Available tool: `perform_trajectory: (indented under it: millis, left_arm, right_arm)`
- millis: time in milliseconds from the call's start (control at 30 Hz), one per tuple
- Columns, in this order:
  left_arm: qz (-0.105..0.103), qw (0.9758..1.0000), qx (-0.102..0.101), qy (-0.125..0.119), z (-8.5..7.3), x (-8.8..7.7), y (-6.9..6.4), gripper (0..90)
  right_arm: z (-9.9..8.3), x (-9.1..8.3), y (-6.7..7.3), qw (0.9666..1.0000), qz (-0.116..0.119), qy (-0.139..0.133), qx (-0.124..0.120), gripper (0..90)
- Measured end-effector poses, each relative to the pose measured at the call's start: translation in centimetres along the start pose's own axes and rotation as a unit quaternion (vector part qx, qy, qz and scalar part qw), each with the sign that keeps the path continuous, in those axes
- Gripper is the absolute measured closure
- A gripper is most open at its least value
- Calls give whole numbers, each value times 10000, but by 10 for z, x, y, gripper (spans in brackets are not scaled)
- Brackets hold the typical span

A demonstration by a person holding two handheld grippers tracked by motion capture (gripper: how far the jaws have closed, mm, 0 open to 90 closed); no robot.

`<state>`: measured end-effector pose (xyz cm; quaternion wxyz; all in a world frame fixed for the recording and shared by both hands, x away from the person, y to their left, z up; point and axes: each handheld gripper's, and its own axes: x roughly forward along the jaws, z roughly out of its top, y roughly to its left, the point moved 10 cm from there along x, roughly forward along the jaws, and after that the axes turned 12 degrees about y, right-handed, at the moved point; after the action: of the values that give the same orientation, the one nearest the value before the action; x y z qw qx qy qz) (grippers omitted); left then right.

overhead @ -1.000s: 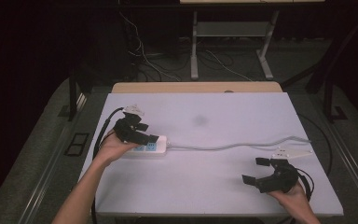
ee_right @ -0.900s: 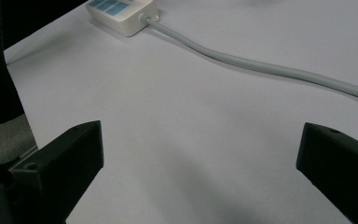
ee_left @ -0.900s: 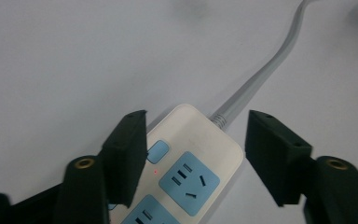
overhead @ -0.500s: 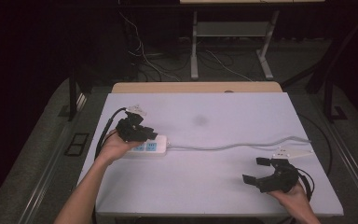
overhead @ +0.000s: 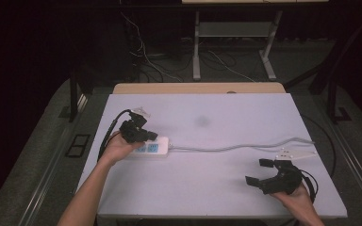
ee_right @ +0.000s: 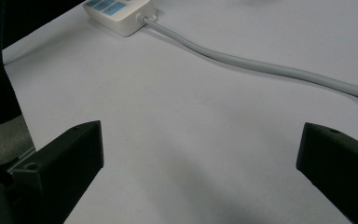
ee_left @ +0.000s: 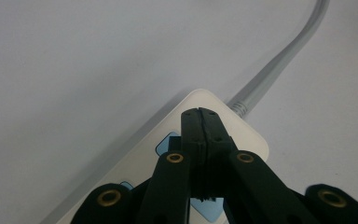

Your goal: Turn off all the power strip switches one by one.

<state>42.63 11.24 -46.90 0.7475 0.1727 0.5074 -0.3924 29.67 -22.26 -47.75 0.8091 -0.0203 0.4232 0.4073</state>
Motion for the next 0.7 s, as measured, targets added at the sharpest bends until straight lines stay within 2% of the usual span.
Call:
perform_trajectory:
  millis: [400,700]
  left_arm:
    - [71,9998,-79,188,-3,12,8,889]
    - [102,9997,-80,185,-2,17,10,889]
  right_arm:
    - [-1,1,0,10000,-7,17,-18,2]
    - [-1,1,0,10000,-8,15,-21,2]
